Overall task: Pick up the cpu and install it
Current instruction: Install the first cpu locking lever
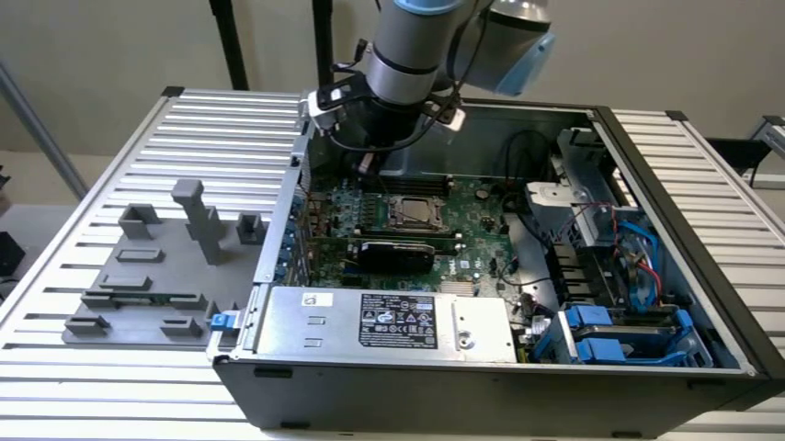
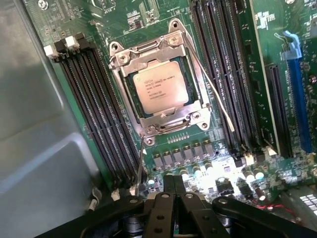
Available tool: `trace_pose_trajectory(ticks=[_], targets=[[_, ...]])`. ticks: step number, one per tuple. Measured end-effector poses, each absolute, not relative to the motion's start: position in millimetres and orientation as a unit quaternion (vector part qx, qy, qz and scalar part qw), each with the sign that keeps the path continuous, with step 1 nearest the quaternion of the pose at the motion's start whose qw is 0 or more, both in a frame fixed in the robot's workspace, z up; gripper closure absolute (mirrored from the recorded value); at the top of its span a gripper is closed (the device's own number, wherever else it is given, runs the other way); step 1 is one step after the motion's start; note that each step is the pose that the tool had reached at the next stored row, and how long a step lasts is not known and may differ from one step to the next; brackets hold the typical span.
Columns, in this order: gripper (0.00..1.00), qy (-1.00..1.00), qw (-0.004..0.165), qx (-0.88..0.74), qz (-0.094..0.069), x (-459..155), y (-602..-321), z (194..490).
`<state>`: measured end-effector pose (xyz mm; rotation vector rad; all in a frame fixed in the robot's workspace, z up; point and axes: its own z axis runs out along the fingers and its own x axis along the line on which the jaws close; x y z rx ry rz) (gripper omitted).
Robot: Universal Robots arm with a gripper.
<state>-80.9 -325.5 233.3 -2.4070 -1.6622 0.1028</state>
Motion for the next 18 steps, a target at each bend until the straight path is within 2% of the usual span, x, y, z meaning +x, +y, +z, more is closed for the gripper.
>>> trace_pose_trajectory(ticks=[18], targets=[[0.89,-0.515,0.156,-0.843,0.005,-88.4,-325.5,235.0]])
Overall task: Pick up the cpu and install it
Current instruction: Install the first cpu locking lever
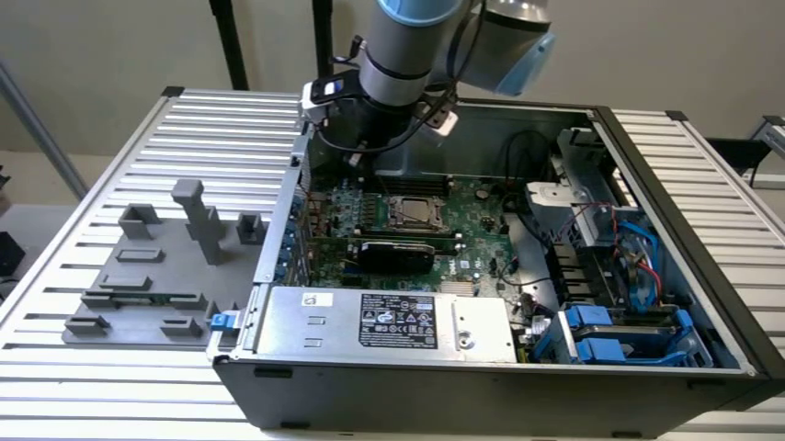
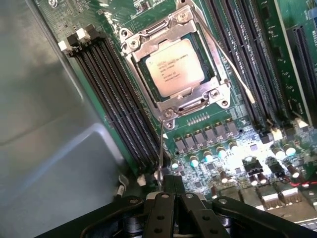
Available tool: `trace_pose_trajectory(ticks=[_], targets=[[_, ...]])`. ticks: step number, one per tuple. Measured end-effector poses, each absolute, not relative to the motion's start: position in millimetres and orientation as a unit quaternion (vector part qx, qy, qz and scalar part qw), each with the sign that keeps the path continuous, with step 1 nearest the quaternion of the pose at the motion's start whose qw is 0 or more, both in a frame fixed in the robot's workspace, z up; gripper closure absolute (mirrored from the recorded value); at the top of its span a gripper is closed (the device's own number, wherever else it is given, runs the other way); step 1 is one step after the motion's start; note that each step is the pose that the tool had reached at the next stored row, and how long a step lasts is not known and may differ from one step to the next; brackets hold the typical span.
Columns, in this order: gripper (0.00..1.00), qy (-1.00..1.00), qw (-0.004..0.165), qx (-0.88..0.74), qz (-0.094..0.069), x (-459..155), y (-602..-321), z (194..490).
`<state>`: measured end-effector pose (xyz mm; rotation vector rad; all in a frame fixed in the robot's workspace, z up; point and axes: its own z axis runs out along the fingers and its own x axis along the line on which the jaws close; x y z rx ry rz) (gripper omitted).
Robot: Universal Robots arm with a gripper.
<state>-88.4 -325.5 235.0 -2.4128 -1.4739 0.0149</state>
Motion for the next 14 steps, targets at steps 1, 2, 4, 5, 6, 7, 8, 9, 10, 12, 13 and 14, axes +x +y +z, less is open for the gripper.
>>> trace_pose_trajectory(ticks=[1,2,4,5,6,7,8,9,10,12,13,14], targets=[[0.89,-0.511,0.159,-0.845,0.003,-88.4,-325.5,235.0],[0.89,-0.508,0.161,-0.846,0.001,-88.5,-325.5,235.0],[0.89,-0.501,0.164,-0.85,-0.002,-88.5,-325.5,235.2],[0.89,-0.498,0.165,-0.851,-0.003,-88.4,-325.5,235.3],[0.89,-0.496,0.165,-0.852,-0.004,-88.3,-325.5,235.4],[0.89,-0.495,0.165,-0.853,-0.004,-88.0,-325.6,235.5],[0.89,-0.493,0.165,-0.854,-0.004,-87.6,-325.6,235.6],[0.89,-0.492,0.165,-0.855,-0.005,-87.2,-325.7,235.8],[0.89,-0.491,0.165,-0.855,-0.005,-86.6,-325.7,236.2],[0.89,-0.489,0.166,-0.857,-0.005,-85.5,-325.7,237.7],[0.89,-0.487,0.165,-0.857,-0.006,-84.9,-325.7,239.2],[0.89,-0.487,0.165,-0.858,-0.006,-84.3,-325.8,240.9]])
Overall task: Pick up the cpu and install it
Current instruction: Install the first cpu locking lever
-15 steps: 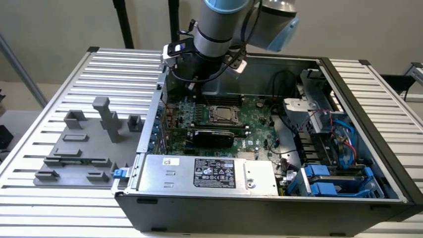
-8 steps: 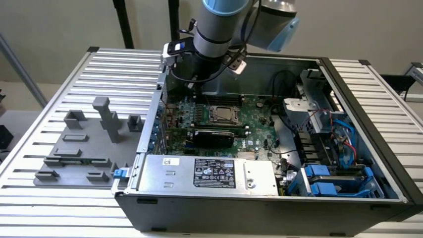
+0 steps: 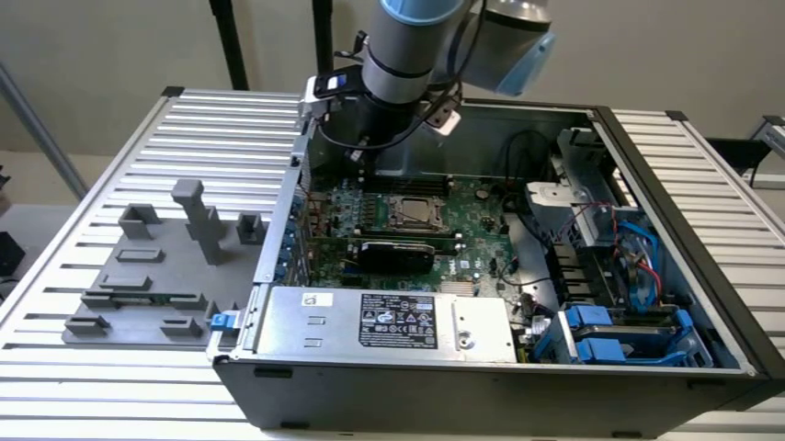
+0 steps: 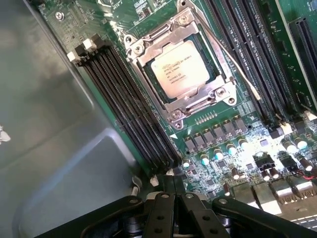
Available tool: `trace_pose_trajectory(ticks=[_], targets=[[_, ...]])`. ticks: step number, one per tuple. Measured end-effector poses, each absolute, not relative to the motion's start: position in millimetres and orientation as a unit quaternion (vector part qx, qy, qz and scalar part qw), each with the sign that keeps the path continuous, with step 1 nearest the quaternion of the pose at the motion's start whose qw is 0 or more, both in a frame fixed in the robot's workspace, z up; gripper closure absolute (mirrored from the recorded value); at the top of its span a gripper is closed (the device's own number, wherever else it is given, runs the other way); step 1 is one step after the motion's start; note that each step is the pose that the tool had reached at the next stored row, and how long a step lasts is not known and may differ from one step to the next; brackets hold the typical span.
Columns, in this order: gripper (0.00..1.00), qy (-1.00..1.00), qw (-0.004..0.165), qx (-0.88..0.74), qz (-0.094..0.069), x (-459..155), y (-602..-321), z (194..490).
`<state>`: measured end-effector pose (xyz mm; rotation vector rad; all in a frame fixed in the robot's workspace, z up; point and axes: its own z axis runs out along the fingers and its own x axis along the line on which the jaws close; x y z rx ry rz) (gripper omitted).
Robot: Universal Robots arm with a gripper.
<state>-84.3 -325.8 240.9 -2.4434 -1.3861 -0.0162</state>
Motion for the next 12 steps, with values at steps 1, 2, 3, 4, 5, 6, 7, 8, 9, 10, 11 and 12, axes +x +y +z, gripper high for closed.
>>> trace_pose_trajectory(ticks=[1,2,3,4,5,6,7,8,9,10,11,12], targets=[[0.89,-0.486,0.165,-0.858,-0.006,-83.5,-325.7,242.7],[0.89,-0.485,0.165,-0.859,-0.006,-82.6,-325.8,244.1],[0.89,-0.484,0.165,-0.859,-0.006,-81.8,-325.8,244.7],[0.89,-0.484,0.165,-0.859,-0.006,-80.8,-325.7,244.7],[0.89,-0.483,0.165,-0.86,-0.007,-79.5,-325.8,244.7],[0.89,-0.483,0.165,-0.86,-0.007,-77.9,-325.8,244.8],[0.89,-0.483,0.165,-0.86,-0.007,-75.9,-325.8,244.8],[0.89,-0.482,0.165,-0.86,-0.007,-73.6,-325.8,244.8],[0.89,-0.482,0.165,-0.86,-0.007,-71.0,-325.8,244.8],[0.89,-0.482,0.165,-0.86,-0.007,-67.9,-325.7,244.7],[0.89,-0.482,0.165,-0.86,-0.007,-64.9,-325.7,244.7],[0.89,-0.482,0.165,-0.86,-0.007,-61.8,-325.8,244.8]])
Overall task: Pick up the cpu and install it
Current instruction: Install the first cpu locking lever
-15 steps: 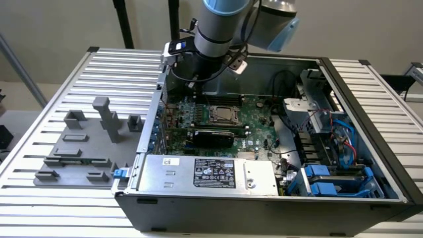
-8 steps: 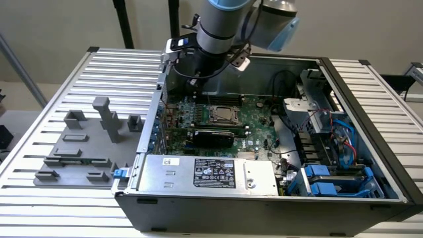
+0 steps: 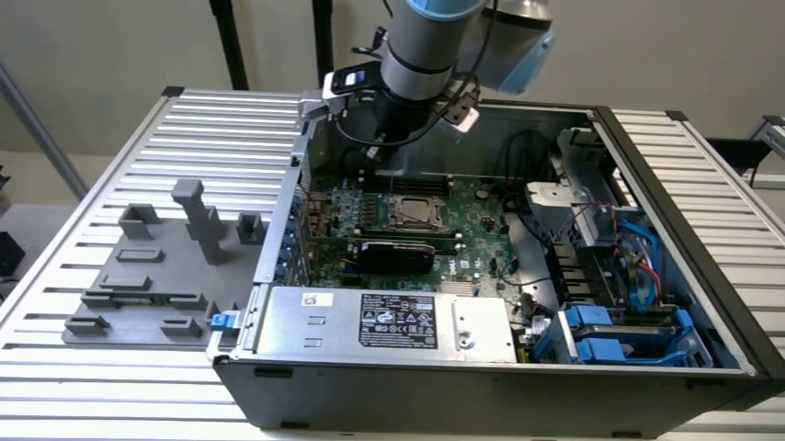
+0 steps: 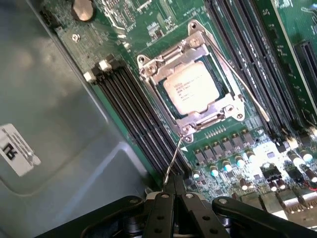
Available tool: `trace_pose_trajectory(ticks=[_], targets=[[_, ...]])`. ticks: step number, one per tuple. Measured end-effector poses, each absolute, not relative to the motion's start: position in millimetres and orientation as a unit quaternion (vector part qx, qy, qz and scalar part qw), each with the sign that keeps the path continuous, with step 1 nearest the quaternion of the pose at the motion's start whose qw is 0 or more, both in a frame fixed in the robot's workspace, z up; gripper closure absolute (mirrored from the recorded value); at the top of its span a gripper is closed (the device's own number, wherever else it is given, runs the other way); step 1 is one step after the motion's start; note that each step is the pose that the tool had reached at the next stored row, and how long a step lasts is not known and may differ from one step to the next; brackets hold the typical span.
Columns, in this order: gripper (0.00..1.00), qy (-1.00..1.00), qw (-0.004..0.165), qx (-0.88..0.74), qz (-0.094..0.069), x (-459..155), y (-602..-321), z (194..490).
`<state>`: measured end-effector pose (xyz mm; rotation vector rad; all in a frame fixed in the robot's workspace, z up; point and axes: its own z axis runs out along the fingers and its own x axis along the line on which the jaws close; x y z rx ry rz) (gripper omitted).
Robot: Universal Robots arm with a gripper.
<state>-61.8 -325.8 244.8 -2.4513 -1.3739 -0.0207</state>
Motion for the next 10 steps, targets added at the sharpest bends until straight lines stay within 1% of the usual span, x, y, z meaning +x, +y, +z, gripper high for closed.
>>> trace_pose_trajectory(ticks=[6,10], targets=[[0.89,-0.481,0.164,-0.861,-0.008,-50.3,-325.9,242.8],[0.89,-0.48,0.159,-0.863,-0.009,-50.3,-326.0,239.0]])
